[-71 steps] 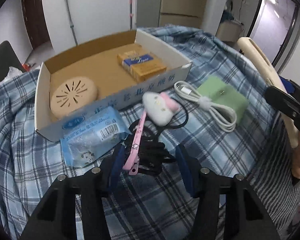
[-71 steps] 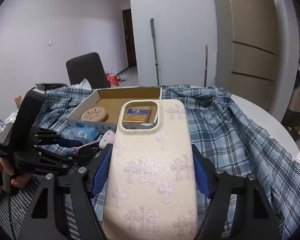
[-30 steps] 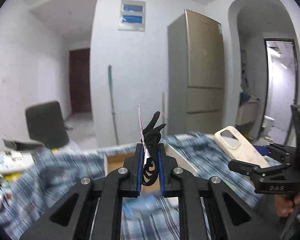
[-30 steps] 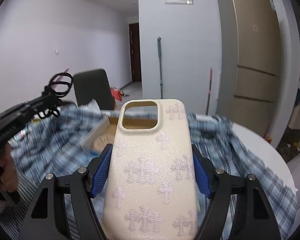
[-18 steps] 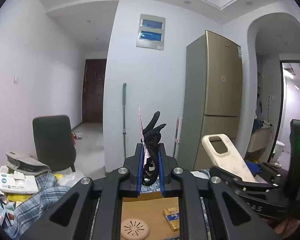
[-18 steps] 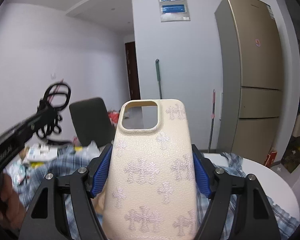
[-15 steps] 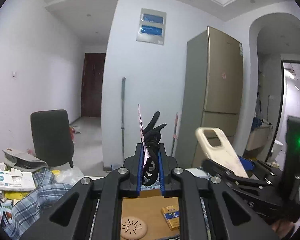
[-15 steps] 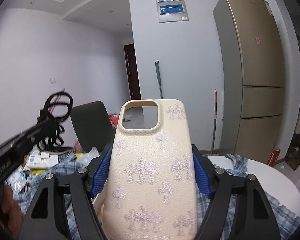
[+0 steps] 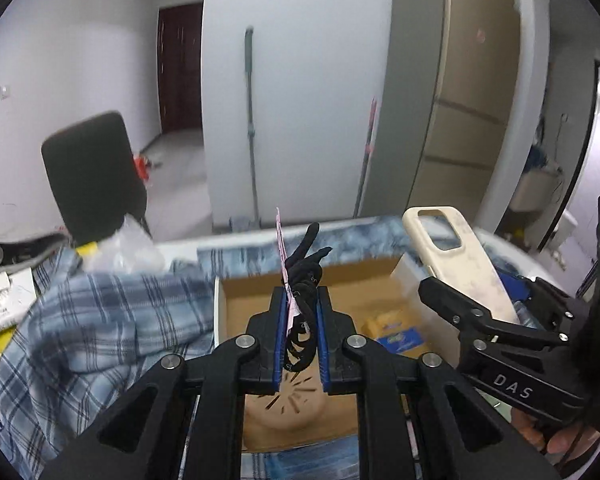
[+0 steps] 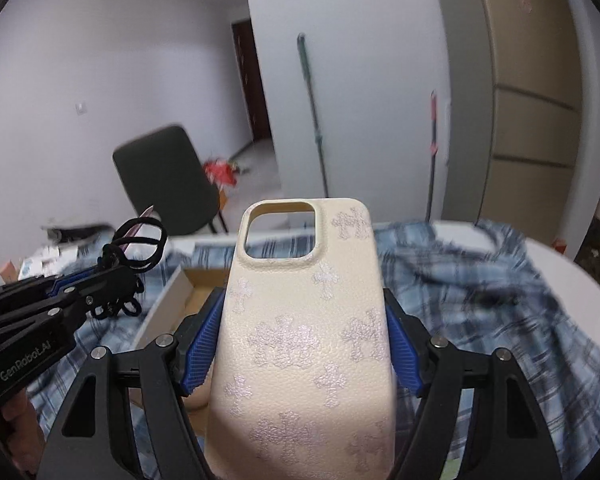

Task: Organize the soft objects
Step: 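Carry the cable bundle and phone case toward the box with both grippers, then release the phone case and cable bundle into the box with both grippers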

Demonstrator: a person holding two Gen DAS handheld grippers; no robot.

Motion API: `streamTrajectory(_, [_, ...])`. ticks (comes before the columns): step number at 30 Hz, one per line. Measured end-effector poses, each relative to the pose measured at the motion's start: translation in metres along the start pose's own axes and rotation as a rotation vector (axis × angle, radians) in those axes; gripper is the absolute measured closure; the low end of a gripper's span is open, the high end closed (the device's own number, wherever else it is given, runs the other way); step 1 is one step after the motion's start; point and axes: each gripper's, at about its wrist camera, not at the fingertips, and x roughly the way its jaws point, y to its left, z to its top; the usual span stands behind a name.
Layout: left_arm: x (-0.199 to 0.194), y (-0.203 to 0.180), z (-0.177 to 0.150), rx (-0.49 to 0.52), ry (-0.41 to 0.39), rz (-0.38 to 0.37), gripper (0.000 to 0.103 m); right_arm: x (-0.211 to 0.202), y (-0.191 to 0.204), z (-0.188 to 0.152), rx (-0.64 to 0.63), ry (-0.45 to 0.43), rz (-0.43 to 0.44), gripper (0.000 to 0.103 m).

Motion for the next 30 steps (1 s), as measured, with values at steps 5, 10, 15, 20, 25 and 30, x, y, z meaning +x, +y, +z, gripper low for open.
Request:
streamTrajectory(5, [0.025,0.006,-0.013,0.004,0.087,-0.002,0.089,0.029,0.006,-0.021,-0.062,0.094,-0.012,0.031])
streamTrajectory(10, [0.042,0.013,-0.021,-0.022,0.143,-0.002,0.089,0.041,0.001,-0.025,-0.053,0.131,-0.010,0.031])
streamTrajectory(15, [0.048,0.014,-0.025,-0.023,0.160,0.003,0.089,0.054,-0.004,-0.030,-0.020,0.175,-0.004,0.031])
streamTrajectory(20, [0.046,0.010,-0.025,-0.015,0.146,0.014,0.089,0.054,-0.005,-0.025,0.004,0.144,-0.011,0.031])
streamTrajectory(25, [0.050,0.009,-0.025,-0.010,0.154,0.027,0.089,0.066,-0.005,-0.026,0.013,0.180,0.004,0.031])
streamTrajectory(30, [0.055,0.009,-0.028,-0.012,0.173,0.029,0.085,0.070,-0.004,-0.028,0.015,0.176,-0.005,0.031])
